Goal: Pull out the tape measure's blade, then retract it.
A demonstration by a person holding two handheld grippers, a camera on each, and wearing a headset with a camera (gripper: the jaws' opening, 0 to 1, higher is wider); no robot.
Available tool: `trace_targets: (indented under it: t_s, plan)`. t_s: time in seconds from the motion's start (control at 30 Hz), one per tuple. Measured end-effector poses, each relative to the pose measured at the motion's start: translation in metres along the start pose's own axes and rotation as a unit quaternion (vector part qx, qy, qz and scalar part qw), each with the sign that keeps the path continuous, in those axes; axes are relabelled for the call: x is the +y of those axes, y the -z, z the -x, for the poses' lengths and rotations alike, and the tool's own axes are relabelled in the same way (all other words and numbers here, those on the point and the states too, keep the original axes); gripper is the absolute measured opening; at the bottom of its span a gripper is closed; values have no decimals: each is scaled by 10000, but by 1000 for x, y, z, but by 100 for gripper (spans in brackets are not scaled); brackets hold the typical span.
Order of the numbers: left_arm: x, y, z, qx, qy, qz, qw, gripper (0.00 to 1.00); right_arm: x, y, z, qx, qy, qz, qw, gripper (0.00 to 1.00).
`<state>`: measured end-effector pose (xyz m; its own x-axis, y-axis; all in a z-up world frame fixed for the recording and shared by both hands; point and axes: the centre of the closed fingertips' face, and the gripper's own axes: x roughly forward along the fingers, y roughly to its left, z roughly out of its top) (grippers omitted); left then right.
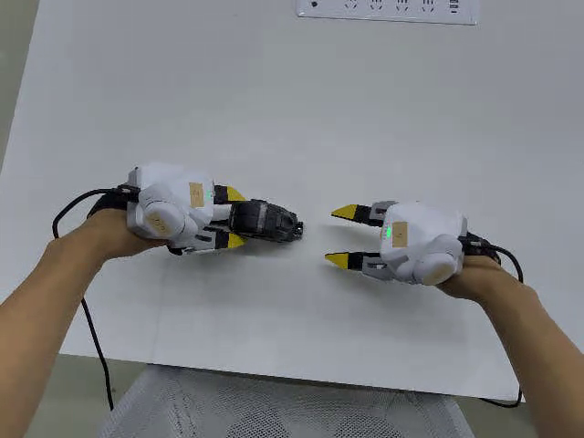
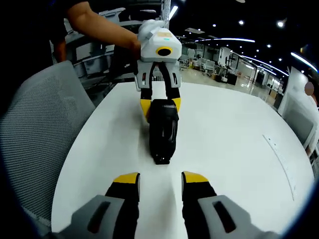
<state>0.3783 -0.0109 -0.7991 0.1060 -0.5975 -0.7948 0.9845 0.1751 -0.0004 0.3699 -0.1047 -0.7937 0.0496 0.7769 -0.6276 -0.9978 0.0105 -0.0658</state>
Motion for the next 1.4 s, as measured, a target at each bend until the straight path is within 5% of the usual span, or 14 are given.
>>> trace_targets:
  t_s: [0.7, 1.4]
  plan:
    - [-2, 2, -1, 91, 47, 182, 9998, 27, 0, -8, -43, 44, -252, -25, 9997, 19]
    - [-1, 4, -1, 38, 59, 292, 9995, 26, -5, -1, -50, 223, -123, -381, 9989, 10]
